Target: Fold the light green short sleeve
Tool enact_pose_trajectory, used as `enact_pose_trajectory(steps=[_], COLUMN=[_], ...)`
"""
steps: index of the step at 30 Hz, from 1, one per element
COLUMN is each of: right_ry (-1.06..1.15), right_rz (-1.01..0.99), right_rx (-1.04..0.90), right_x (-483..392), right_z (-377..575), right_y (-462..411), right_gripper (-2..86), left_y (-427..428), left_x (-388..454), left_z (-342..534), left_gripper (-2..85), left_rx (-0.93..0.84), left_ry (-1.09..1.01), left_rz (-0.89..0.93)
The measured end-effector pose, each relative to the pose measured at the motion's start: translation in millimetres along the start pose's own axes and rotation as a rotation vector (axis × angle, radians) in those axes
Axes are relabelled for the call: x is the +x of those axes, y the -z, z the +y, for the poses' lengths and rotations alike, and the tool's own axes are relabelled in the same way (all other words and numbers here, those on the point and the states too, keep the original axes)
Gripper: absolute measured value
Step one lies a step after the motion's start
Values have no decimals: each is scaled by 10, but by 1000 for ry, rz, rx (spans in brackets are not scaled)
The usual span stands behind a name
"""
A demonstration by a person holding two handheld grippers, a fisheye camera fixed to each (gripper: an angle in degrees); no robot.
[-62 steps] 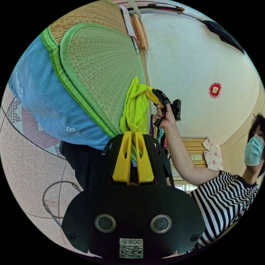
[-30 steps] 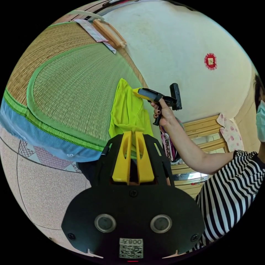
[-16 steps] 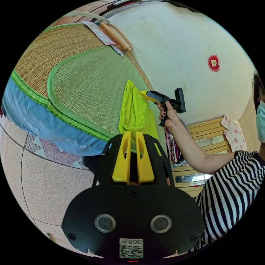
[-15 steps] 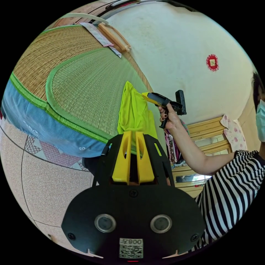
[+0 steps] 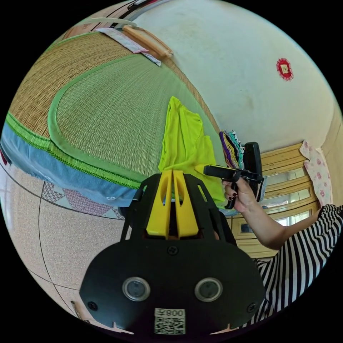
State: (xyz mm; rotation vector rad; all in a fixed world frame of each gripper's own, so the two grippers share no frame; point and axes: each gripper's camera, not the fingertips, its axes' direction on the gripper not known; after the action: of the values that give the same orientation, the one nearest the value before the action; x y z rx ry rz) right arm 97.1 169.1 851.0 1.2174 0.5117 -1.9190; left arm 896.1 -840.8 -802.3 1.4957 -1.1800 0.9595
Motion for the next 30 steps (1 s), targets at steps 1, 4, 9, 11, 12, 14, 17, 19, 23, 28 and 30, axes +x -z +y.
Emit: enact_pose_trajectory(steps=[1, 4, 9, 11, 12, 14, 17, 19, 23, 28, 30], right_ry=[-7, 20, 10, 6, 6, 7, 8, 12, 34, 59, 61], right_rz=[-3, 3, 3, -2, -4, -5, -14, -21, -31, 13, -2], right_rx=[1, 19, 16, 18, 18, 21, 23, 28, 43, -10, 9], right_x=[11, -28, 18, 26, 29, 37, 58, 57, -1, -47, -20], right_z=[-1, 31, 198, 249, 275, 306, 353, 386, 442, 472, 533], right_y=[-6, 72, 68, 54, 45, 46, 56, 73, 115, -38, -72], right_gripper=[36, 35, 33, 32, 32, 31, 29, 28, 26, 25, 24], left_y=[50, 166, 20, -172, -220, -392, -381, -314, -167, -191, -194], left_x=[57, 218, 450, 498, 502, 495, 542, 603, 714, 680, 668], left_z=[-14, -72, -437, -654, -699, -844, -921, -957, -1072, -1164, -1161], left_gripper=[6, 14, 44, 45, 44, 29, 14, 10, 6, 6, 7], left_rx=[17, 61, -1, -62, -80, -171, -176, -163, -126, -148, -154], left_ry=[-13, -53, -148, -173, -174, -165, -170, -187, -219, -202, -195], left_rz=[-1, 26, 51, 2, -17, -24, -5, -1, -18, -89, -89])
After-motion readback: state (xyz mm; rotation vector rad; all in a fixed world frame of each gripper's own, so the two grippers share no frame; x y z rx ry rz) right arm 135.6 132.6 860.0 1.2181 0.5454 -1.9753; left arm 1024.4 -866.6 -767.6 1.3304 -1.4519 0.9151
